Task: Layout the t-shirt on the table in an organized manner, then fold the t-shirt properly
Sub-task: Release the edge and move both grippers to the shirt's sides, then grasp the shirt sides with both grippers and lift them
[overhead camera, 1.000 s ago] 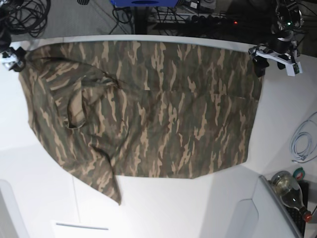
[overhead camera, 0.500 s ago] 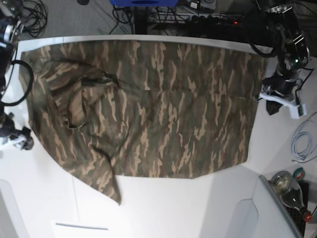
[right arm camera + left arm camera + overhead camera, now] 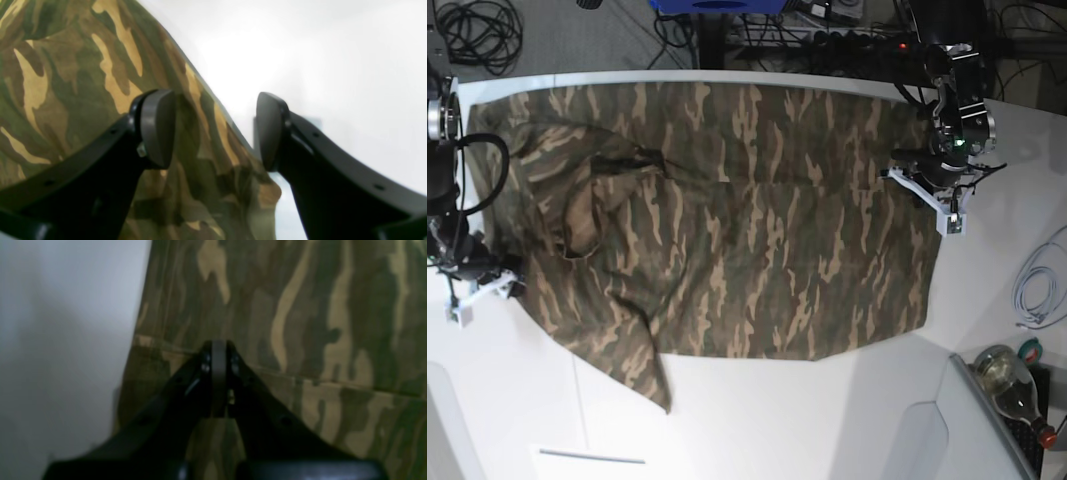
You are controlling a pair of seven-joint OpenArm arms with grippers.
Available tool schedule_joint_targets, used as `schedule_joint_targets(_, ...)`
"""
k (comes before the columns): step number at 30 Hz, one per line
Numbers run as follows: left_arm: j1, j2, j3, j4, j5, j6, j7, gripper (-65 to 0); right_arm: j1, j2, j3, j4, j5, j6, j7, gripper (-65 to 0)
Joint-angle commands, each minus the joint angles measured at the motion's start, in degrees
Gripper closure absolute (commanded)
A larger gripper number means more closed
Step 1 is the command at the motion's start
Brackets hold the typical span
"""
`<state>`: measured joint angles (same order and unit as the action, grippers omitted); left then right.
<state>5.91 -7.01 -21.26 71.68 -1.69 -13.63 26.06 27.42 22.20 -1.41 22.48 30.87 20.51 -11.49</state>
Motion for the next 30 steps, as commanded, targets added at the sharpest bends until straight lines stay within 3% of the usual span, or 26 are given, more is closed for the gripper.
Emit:
schedule_joint_targets(1, -0.6, -0.5, 0.1, -0.3, 0.6, 0.0, -0.7, 0.0, 1.5, 0.6, 0.0, 0.9, 0.5, 0.1, 1.1, -34.5)
schedule_joint_targets(4, -0.6, -0.5, 0.2, -1.7, 1.6, 0.0, -2.2, 0.0, 1.4, 0.6, 0.0, 0.9, 0.5, 0.0, 1.1, -20.0)
schedule_joint_targets(6, -0.6, -0.5, 0.1, -2.2, 1.5, 0.0, -2.3, 0.0, 1.3, 0.6, 0.0, 0.9, 0.5, -0.1, 1.1, -2.1)
schedule_joint_targets(7, -0.6, -0.5, -0.1, -2.4, 1.5, 0.0, -2.3, 0.0, 1.3, 0.8, 0.0, 0.9, 0.5, -0.9, 1.1, 0.0)
schedule_joint_targets(11, -0.6, -0.7, 0.2, -2.1, 1.5, 0.0, -2.1, 0.0, 1.3, 1.4, 0.3, 2.2, 0.5, -2.4, 1.2, 0.0)
schedule_joint_targets(17, -0.3, -0.7, -0.2, -2.1, 1.6, 0.0, -2.0, 0.0, -4.8, 2.5, 0.5, 13.9, 0.6, -3.2, -1.2, 0.0)
schedule_joint_targets(21, -0.2, -0.8, -0.3, -1.9, 1.6, 0.0, -2.0, 0.0, -9.0, 3.3, 2.1, 20.9, 0.6, -9.3, -3.1, 0.0)
schedule_joint_targets(30, 0.0, -0.4, 0.2, 2.6, 1.6, 0.0, -1.8, 0.0, -19.2, 3.2, 2.5, 40.0, 0.6, -9.7, -6.6, 0.0)
